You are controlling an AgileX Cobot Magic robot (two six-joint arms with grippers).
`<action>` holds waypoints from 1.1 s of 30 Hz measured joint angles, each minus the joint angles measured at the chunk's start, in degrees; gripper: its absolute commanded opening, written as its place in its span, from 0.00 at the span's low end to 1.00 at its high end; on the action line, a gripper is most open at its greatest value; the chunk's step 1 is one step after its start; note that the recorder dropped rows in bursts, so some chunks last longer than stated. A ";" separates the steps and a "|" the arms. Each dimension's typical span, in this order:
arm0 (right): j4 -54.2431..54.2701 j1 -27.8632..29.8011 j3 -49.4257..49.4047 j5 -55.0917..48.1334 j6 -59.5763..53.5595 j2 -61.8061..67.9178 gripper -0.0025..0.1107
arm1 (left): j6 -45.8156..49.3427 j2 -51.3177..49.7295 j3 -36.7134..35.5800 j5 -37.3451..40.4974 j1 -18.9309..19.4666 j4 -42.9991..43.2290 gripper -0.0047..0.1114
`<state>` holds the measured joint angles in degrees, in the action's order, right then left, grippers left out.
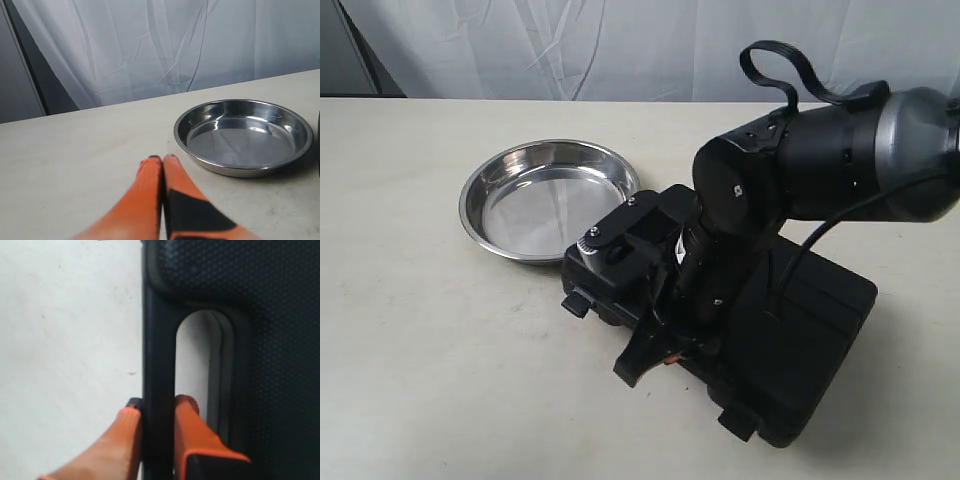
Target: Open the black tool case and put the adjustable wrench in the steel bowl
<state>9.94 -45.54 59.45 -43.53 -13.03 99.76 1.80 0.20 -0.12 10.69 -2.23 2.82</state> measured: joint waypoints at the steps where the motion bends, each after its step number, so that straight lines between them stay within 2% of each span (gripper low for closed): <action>1: 0.42 0.00 0.00 -0.42 0.00 -0.09 0.01 | 0.00 0.00 0.00 0.00 0.00 0.00 0.04; 13: 7.32 0.00 0.00 -1.27 0.00 0.46 0.01 | 0.00 0.00 0.00 0.00 0.00 0.00 0.04; 17: 6.26 0.00 0.00 -1.27 -1.98 0.46 0.01 | 0.00 0.00 0.00 0.00 0.00 0.00 0.04; 24: -1.95 0.00 -0.48 -2.60 -4.18 0.46 0.01 | 0.00 0.00 0.00 0.00 0.00 0.00 0.04; 33: 2.03 0.00 -0.48 -2.70 -4.53 0.46 0.01 | 0.00 0.00 0.00 0.00 0.00 0.00 0.04</action>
<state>11.97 -45.54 58.97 -46.23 -17.56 100.22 1.80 0.20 -0.12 10.69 -2.23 2.82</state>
